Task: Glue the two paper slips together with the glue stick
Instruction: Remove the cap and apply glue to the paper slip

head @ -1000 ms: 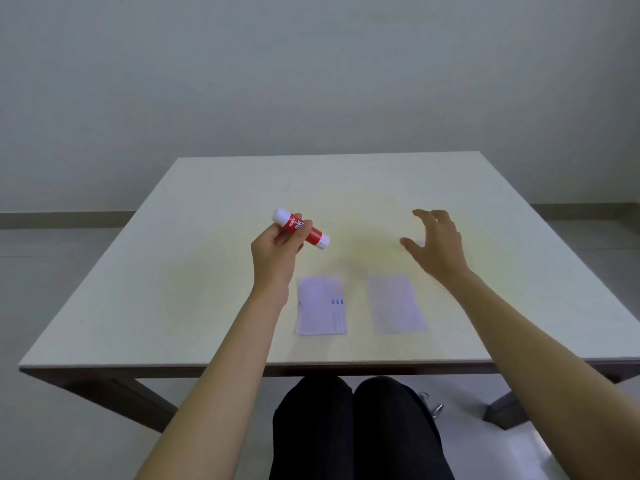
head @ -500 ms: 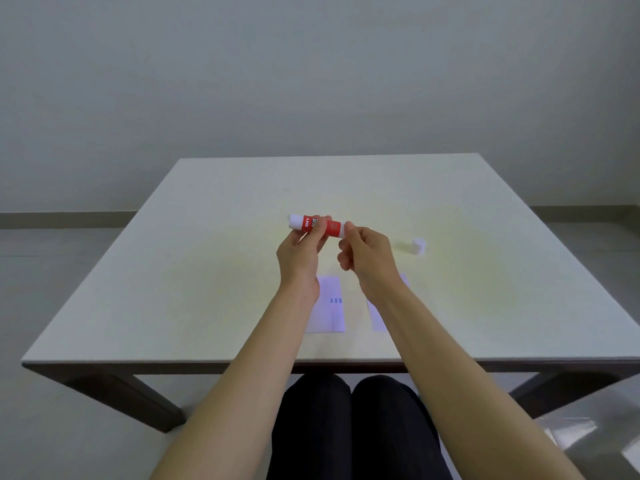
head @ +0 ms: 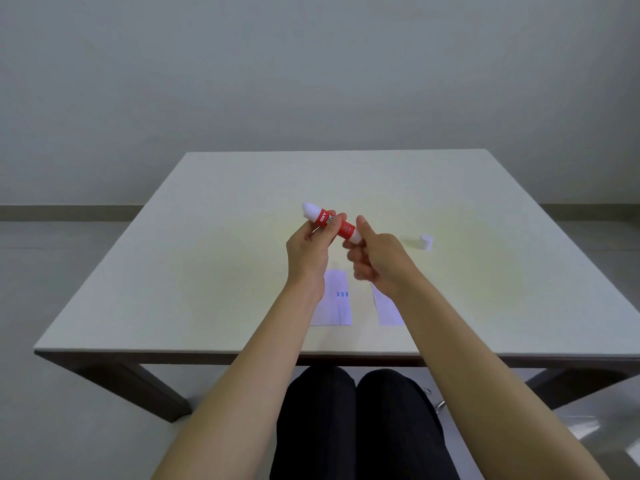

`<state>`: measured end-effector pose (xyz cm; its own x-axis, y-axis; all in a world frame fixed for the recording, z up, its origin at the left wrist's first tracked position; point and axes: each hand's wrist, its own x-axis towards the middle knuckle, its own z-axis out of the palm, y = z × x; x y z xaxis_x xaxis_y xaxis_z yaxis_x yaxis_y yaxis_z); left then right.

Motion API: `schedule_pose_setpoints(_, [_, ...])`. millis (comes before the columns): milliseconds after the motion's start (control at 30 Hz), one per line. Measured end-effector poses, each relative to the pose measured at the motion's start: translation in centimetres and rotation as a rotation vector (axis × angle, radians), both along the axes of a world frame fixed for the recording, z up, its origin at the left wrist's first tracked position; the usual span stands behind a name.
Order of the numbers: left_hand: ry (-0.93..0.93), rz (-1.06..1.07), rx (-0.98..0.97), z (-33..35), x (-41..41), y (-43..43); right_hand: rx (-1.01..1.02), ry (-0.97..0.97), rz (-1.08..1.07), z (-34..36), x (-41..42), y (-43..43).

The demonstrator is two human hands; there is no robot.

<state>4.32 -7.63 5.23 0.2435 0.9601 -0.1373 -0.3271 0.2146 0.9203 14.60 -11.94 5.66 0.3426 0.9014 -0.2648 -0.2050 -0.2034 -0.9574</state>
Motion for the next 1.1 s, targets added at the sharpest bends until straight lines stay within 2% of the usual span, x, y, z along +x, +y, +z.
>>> schedule_pose_setpoints(67, [-0.010, -0.042, 0.014, -0.2, -0.1, 0.0, -0.091, -0.061, -0.048, 0.2, -0.1, 0.2])
schedule_pose_setpoints(100, [-0.014, -0.043, 0.022, -0.2, -0.2, 0.1, -0.068, -0.097, -0.047, 0.1, 0.0, 0.2])
schedule_pose_setpoints(233, [-0.013, -0.002, 0.046, 0.1, -0.4, 0.4, 0.239, -0.039, 0.029, -0.2, 0.5, -0.1])
schedule_pose_setpoints(267, [-0.008, -0.006, 0.052, 0.2, -0.4, 0.4, 0.264, -0.025, 0.031, -0.3, 0.7, -0.1])
schedule_pose_setpoints(300, [0.002, -0.014, 0.061, 0.2, -0.4, 0.4, 0.242, -0.004, 0.028, -0.3, 0.8, 0.0])
schedule_pose_setpoints(400, [0.035, -0.067, 0.113, 0.1, -0.4, 0.2, 0.001, 0.087, -0.011, 0.0, 0.5, 0.3])
schedule_pose_setpoints(500, [0.041, -0.091, 0.145, 0.0, -0.5, 0.2, -0.074, 0.036, -0.046, 0.0, 0.5, 0.4])
schedule_pose_setpoints(633, [0.032, -0.050, 0.159, 0.2, -0.6, 0.7, 0.209, 0.082, 0.014, 0.0, 0.7, -0.2])
schedule_pose_setpoints(700, [0.038, -0.053, 0.160, 0.3, -0.7, 0.7, 0.272, 0.127, 0.030, 0.0, 0.8, -0.4])
schedule_pose_setpoints(800, [0.076, -0.090, 0.187, 0.2, -0.8, 0.6, 0.056, 0.245, -0.004, 0.1, 0.5, -0.2])
schedule_pose_setpoints(867, [0.079, -0.106, 0.196, 0.2, -1.1, 0.5, -0.054, 0.233, -0.020, 0.3, 0.3, 0.0])
schedule_pose_setpoints(933, [0.074, -0.124, 0.196, 0.0, -1.3, 0.5, -0.005, 0.253, 0.021, 0.2, 0.2, 0.0])
schedule_pose_setpoints(1033, [0.104, -0.162, 0.196, 0.0, -1.5, 0.5, 0.189, 0.388, 0.116, 0.2, -0.2, 0.0])
schedule_pose_setpoints(1100, [0.178, -0.192, 0.275, 0.2, -2.0, 1.1, 0.229, 0.457, 0.032, 0.2, -0.4, 0.2])
